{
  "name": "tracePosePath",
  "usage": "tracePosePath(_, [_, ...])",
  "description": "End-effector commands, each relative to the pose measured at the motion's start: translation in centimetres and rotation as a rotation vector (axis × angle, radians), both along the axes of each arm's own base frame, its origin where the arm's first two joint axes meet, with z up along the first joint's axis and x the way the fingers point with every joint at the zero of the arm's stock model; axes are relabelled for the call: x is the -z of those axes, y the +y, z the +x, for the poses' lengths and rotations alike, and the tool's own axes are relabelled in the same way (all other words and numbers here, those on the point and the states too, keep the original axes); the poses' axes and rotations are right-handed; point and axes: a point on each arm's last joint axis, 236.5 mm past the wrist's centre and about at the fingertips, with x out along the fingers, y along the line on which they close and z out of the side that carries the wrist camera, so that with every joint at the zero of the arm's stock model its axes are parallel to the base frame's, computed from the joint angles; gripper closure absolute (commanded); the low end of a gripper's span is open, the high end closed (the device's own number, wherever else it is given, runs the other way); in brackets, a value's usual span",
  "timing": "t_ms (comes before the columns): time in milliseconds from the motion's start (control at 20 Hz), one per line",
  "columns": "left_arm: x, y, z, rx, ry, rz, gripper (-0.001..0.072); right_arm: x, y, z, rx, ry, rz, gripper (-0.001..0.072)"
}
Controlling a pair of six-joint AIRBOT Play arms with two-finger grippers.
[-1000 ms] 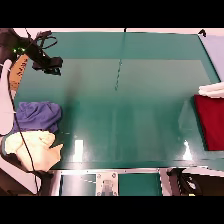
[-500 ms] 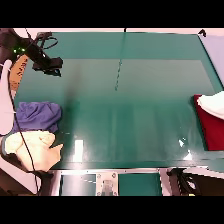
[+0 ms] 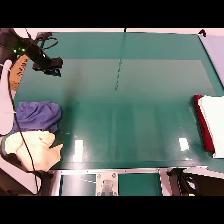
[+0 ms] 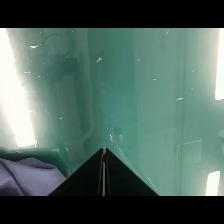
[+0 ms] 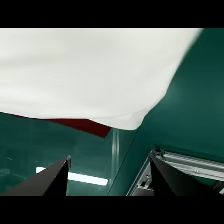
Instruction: Fold the shirts.
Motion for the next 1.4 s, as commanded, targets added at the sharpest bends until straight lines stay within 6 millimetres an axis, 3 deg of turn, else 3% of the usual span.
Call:
tracePosePath(0, [-0.1,-0.1,0.2,0.002,-0.01,-0.002,0.0679,-1.1,0.8,-0.3,0.051,0.026,0.035,0.0162])
tracePosePath(50, [-0.2,-0.2,0.3,0.005,-0.018,-0.007,0.0679,-2.0,0.8,1.5,0.048,-0.052,0.036,0.0166])
tracePosePath(100, [-0.4,-0.4,0.4,0.007,-0.022,-0.017,0.068,-3.3,1.0,4.3,0.033,-0.16,0.039,0.0281])
tracePosePath(150, [-0.7,-0.9,0.3,0.013,-0.024,-0.039,0.0679,-4.8,1.2,7.2,-0.01,-0.27,0.032,0.0562])
tracePosePath(200, [-1.2,-1.6,0.2,0.019,-0.031,-0.062,0.068,-6.4,1.6,10.5,-0.07,-0.381,0.013,0.0644])
tracePosePath(250, [-2.0,-2.2,0.1,0.027,-0.05,-0.077,0.068,-7.8,2.2,13.3,-0.135,-0.465,-0.011,0.0649])
tracePosePath(300, [-3.0,-2.7,0.0,0.036,-0.075,-0.077,0.068,-9.0,3.3,16.3,-0.221,-0.535,-0.04,0.0698])
tracePosePath(400, [-4.6,-4.3,-0.6,0.058,-0.111,-0.079,0.068,-9.9,6.4,21.0,-0.384,-0.605,-0.09,0.0699])
tracePosePath(500, [-5.5,-6.3,-2.1,0.072,-0.107,-0.088,0.068,-9.9,11.0,24.8,-0.563,-0.654,-0.106,0.0701])
tracePosePath(600, [-4.8,-8.5,-4.8,0.105,-0.057,-0.088,0.0681,-9.0,16.6,27.0,-0.736,-0.689,-0.096,0.0701])
tracePosePath(750, [-1.8,-10.4,-9.9,0.126,0.011,-0.022,0.068,-6.2,24.4,26.4,-0.931,-0.703,-0.05,0.07])
tracePosePath(900, [1.9,-11.9,-16.1,0.123,0.05,-0.018,0.068,-2.2,29.5,23.1,-1.023,-0.67,0.002,0.07])
tracePosePath(1000, [3.9,-12.0,-20.0,0.107,0.08,-0.025,0.068,0.2,31.2,21.1,-1.038,-0.652,0.012,0.07])
tracePosePath(1100, [5.0,-11.3,-22.5,0.09,0.107,-0.032,0.068,1.8,32.3,19.9,-1.053,-0.648,0.011,0.0699])
tracePosePath(1250, [5.3,-10.7,-23.6,0.105,0.127,-0.014,0.0679,2.9,33.3,18.6,-1.072,-0.62,0.048,0.0698])
tracePosePath(1350, [5.3,-10.7,-23.5,0.104,0.123,-0.015,0.0679,3.2,34.2,16.5,-1.07,-0.554,0.131,0.0698])
